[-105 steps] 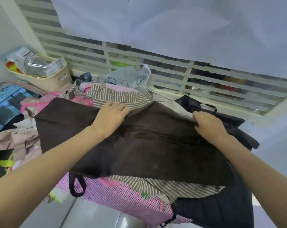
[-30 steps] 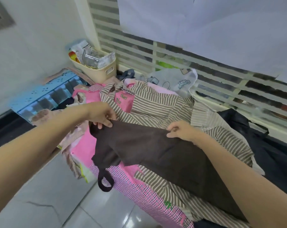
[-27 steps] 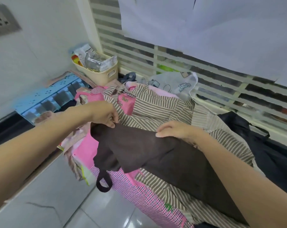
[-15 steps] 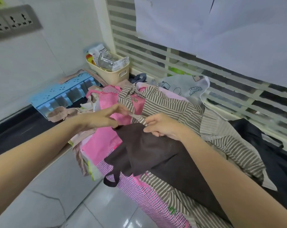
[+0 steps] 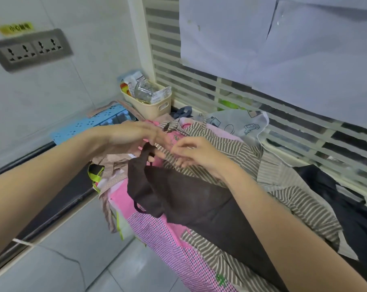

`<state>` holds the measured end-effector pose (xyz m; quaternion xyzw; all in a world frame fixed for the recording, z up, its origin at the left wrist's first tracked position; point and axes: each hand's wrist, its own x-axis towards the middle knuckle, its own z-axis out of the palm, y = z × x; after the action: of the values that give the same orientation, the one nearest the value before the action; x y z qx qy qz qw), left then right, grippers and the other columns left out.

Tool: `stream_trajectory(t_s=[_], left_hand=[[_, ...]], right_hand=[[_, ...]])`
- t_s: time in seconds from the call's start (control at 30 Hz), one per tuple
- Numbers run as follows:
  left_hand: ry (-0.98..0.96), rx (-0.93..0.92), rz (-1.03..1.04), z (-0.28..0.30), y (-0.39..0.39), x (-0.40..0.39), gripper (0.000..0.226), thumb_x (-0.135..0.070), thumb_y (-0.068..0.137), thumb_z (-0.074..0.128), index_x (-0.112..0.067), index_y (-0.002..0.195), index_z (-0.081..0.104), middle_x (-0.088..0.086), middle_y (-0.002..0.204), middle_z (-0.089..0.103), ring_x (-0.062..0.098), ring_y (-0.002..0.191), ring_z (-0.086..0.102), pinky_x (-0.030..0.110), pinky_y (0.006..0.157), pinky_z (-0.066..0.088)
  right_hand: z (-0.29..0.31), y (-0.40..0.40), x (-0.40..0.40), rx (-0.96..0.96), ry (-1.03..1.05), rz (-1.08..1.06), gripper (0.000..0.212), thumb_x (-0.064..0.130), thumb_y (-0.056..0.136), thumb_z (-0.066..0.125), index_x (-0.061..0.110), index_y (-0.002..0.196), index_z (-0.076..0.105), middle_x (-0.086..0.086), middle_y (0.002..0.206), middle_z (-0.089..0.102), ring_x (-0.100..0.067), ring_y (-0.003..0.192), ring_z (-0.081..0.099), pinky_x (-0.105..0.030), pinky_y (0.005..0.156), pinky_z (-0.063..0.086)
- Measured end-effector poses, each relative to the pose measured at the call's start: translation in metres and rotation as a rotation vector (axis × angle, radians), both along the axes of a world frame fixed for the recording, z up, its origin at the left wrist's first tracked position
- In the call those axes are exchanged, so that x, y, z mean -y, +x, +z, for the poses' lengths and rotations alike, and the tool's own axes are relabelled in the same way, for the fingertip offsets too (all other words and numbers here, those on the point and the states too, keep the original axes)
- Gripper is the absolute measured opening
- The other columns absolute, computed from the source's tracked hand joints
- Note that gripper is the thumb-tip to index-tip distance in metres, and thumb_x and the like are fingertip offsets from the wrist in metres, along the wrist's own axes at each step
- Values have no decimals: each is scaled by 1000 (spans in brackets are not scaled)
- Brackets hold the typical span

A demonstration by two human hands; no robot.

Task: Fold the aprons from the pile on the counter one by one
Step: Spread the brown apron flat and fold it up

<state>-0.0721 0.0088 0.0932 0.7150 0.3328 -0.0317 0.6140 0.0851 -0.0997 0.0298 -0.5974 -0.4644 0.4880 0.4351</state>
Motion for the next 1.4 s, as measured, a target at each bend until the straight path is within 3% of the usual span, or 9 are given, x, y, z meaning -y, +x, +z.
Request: stream_trajectory(t_s=[0.17,0.27,0.37,0.6,0.67,0.87,1.03,1.17,1.4], left_hand=[[-172,370,229,13,2,3,22,2,77,56,-2,98,60,5,71,65,8,60,57,13,56,51],[0,567,406,27,15,0,16,3,89,51,-10,93,61,-3,59,57,5,48,50,15,50,45],[169,785,526,53,20,-20,23,4,87,53,-14,79,65,-7,56,54,5,42,43,18,54,42],[402,1147,503,127,22,-78,18,-3,79,59,-19,74,65,-10,73,58,7,60,47,23,67,41],[540,1017,490,125,26,-105,11,-9,84,57,-19,88,61,-10,80,56,4,63,51,23,70,46],[710,-211,284,3,30,-182,58,-32,95,52,-5,142,32,17,143,40,36,116,53,46,99,45],[813,-452,19,-56,46,-169,31,-21,95,46,5,106,58,25,109,62,39,103,60,42,89,47],[312,-574,-95,-94,45,-145,22,-14,90,56,4,80,61,11,62,67,21,61,68,28,59,57],[-350,-136,208,-96,44,-136,19,-1,92,45,7,89,62,18,75,71,21,62,71,21,58,58]], right_hand=[[-9,-11,1,289,-208,294,44,32,81,73,15,118,56,8,108,60,-6,97,57,-17,85,44],[-31,-26,-11,395,-184,142,75,40,74,78,15,135,44,-1,129,53,-18,118,51,-31,99,42],[-46,-25,-25,627,-161,64,48,31,79,72,10,119,55,-11,115,58,-28,108,56,-37,90,47],[-30,17,-17,750,-49,-890,27,19,91,56,7,115,55,-12,115,59,-33,108,56,-41,87,45],[-28,33,-28,830,-143,-821,41,28,92,55,6,126,46,-14,128,48,-33,120,47,-43,97,38],[-46,29,-66,787,-430,-359,83,57,90,48,16,151,9,-14,156,8,-36,143,9,-51,114,15],[-67,15,-76,1258,-348,-342,82,46,84,62,9,146,25,-22,149,26,-38,137,26,-47,109,27],[-83,2,-87,1547,-172,-375,82,26,39,90,7,114,64,-19,105,63,-36,93,63,-44,75,53],[-74,0,-96,1690,121,-621,26,2,72,48,10,97,52,-12,91,59,-29,78,54,-36,68,42]])
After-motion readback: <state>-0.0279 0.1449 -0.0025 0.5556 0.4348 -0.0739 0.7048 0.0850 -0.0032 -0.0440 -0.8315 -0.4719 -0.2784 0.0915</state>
